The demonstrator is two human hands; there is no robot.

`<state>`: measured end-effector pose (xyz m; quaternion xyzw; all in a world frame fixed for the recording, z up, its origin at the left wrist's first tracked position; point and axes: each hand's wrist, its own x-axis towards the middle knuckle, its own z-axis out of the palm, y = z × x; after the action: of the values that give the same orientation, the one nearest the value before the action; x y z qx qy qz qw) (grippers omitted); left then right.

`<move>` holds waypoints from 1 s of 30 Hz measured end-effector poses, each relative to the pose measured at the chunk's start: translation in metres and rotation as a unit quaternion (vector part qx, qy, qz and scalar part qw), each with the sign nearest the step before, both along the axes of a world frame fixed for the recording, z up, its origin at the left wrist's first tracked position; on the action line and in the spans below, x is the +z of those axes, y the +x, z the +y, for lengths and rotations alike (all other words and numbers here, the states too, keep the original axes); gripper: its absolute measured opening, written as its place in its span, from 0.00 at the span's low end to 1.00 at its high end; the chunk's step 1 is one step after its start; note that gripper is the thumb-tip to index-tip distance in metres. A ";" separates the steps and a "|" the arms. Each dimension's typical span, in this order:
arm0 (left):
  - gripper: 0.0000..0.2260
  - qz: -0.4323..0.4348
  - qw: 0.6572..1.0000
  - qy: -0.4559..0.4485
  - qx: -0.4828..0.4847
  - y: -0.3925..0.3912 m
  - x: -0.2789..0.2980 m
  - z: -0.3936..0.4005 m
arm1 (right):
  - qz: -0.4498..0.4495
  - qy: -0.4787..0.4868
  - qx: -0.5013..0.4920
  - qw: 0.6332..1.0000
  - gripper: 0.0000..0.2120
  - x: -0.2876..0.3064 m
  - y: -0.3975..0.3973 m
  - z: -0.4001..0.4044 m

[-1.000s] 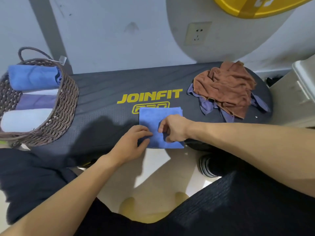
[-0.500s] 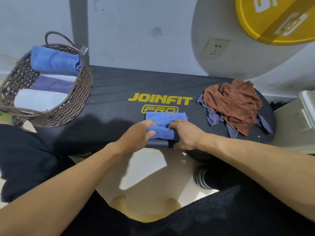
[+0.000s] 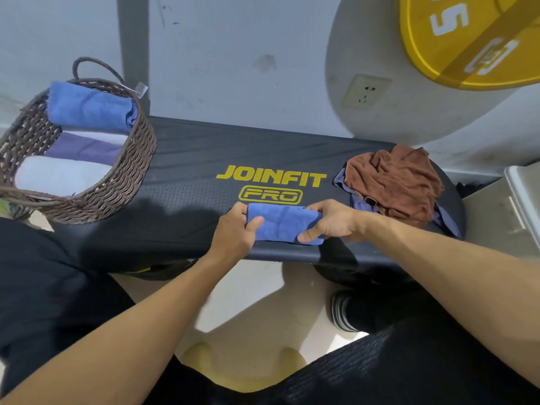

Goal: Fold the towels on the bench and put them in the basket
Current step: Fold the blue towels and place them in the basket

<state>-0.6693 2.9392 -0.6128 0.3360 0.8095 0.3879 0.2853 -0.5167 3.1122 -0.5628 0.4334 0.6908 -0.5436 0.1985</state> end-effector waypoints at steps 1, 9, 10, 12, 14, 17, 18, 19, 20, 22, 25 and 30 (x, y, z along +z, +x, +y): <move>0.12 0.000 1.000 -0.019 0.009 0.001 0.000 0.004 | -0.010 0.003 -0.010 1.000 0.15 0.000 -0.001 0.002; 0.06 -0.046 0.993 -0.041 0.096 0.022 0.007 0.030 | 0.000 0.008 -0.141 0.990 0.13 -0.017 -0.001 0.000; 0.06 -0.042 0.993 -0.044 0.101 0.026 0.008 0.033 | -0.004 0.014 -0.147 0.989 0.14 -0.018 -0.002 -0.001; 0.05 -0.028 0.992 -0.051 0.113 0.032 0.010 0.036 | -0.012 0.012 -0.156 0.988 0.15 -0.017 -0.002 -0.001; 0.05 -0.020 0.991 -0.056 0.119 0.030 0.008 0.035 | -0.017 -0.001 -0.160 0.987 0.16 -0.017 -0.001 0.002; 0.06 -0.026 0.990 -0.069 0.121 0.024 0.004 0.032 | -0.026 0.018 -0.158 0.987 0.16 -0.017 -0.002 0.003; 0.06 -0.029 0.989 -0.070 0.124 0.022 0.003 0.031 | -0.032 0.033 -0.158 0.986 0.16 -0.018 -0.002 0.002; 0.08 -0.029 0.989 -0.068 0.128 0.019 0.001 0.030 | -0.037 0.050 -0.157 0.986 0.16 -0.020 -0.001 0.001; 0.11 -0.026 0.989 -0.063 0.134 0.016 0.000 0.029 | -0.042 0.065 -0.154 0.985 0.17 -0.020 -0.001 -0.001; 0.18 -0.019 0.987 -0.060 0.145 0.010 -0.001 0.025 | -0.058 0.099 -0.136 0.984 0.19 -0.021 0.002 -0.004; 0.17 -0.002 0.988 -0.074 0.138 0.007 -0.002 0.020 | -0.084 0.167 -0.086 0.979 0.24 -0.019 0.003 -0.007; 0.23 0.056 0.976 -0.200 0.063 -0.004 0.005 0.022 | -0.086 0.184 -0.068 0.977 0.23 -0.017 0.004 -0.007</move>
<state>-0.6735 2.9615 -0.6080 0.2417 0.9049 0.2156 0.2762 -0.5129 3.1056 -0.5798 0.5542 0.7280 -0.3798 0.1366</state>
